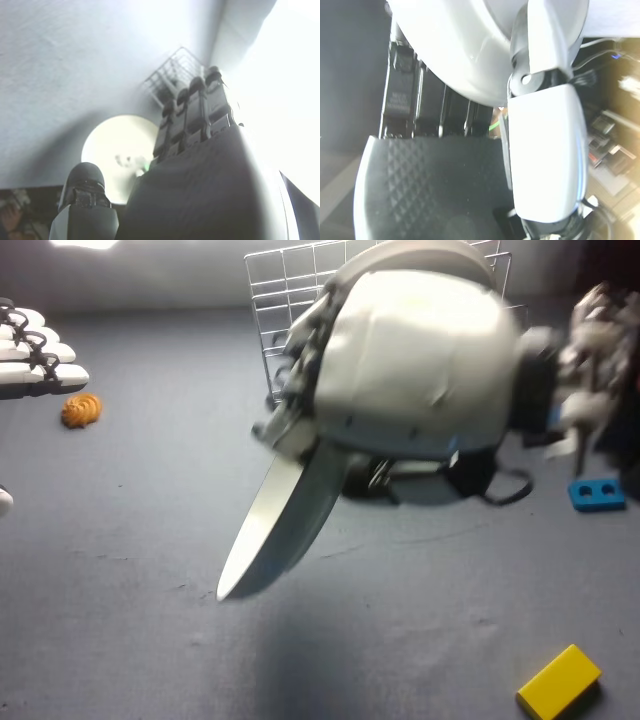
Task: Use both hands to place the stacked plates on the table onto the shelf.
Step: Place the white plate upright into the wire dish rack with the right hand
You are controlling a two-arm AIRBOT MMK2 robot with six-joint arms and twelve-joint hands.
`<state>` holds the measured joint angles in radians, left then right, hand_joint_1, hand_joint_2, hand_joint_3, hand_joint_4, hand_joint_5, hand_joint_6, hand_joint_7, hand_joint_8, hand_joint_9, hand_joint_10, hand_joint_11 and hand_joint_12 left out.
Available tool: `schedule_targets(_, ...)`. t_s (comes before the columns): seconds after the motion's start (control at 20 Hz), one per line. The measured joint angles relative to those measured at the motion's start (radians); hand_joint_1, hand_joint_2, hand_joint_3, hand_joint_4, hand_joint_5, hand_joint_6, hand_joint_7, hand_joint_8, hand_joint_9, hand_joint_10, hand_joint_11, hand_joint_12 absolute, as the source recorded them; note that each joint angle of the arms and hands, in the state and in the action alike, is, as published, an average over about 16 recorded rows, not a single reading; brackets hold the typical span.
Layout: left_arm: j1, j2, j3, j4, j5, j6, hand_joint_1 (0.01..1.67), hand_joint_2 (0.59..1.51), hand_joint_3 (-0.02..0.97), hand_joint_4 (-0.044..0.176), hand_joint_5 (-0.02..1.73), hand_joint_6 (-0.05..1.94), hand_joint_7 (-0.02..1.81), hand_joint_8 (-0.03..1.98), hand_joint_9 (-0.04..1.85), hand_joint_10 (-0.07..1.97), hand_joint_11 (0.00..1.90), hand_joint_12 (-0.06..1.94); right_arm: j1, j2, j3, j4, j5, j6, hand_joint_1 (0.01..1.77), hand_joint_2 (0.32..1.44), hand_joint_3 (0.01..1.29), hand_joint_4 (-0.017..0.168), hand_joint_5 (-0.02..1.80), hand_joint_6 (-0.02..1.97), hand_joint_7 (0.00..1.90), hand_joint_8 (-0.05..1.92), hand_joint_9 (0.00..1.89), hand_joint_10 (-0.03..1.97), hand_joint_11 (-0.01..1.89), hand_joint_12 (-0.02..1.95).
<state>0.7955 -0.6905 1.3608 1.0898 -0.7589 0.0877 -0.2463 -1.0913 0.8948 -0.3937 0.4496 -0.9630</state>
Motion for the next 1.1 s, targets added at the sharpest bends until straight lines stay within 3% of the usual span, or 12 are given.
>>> schedule_targets(0.3, -0.032, 0.001, 0.021, 0.047, -0.039, 0.000, 0.02, 1.134, 0.020, 0.002, 0.02, 0.01, 0.02, 0.00, 0.02, 0.01, 0.02, -0.01, 0.094, 0.089, -0.009, -0.003, -0.043, 0.154, 1.21, 0.97, 0.01, -0.003, 1.01, 0.98, 1.10, 0.70, 1.15, 0.01, 0.80, 0.87)
schedule_targets(0.6, -0.075, 0.001, 0.026, 0.125, -0.120, 0.000, 0.02, 1.133, 0.020, 0.002, 0.02, 0.01, 0.02, 0.00, 0.02, 0.01, 0.02, -0.01, 0.170, 0.119, 0.033, -0.005, -0.117, 0.332, 1.21, 0.97, 0.01, -0.003, 1.01, 0.98, 1.11, 0.69, 1.16, 0.01, 0.80, 0.87)
schedule_targets(0.8, -0.129, 0.001, 0.020, 0.190, -0.187, -0.001, 0.02, 1.133, 0.020, 0.002, 0.02, 0.01, 0.02, 0.00, 0.02, 0.01, 0.01, -0.01, 0.198, 0.117, 0.068, -0.006, -0.161, 0.433, 1.21, 0.97, 0.01, -0.004, 1.01, 0.98, 1.11, 0.69, 1.17, 0.01, 0.80, 0.88)
schedule_targets(1.1, -0.261, 0.003, -0.007, 0.313, -0.295, -0.003, 0.02, 1.132, 0.019, 0.002, 0.02, 0.01, 0.02, 0.00, 0.02, 0.01, 0.01, -0.01, 0.207, 0.101, 0.127, -0.006, -0.199, 0.590, 1.21, 0.97, 0.01, -0.005, 1.00, 0.98, 1.11, 0.69, 1.17, 0.01, 0.80, 0.88)
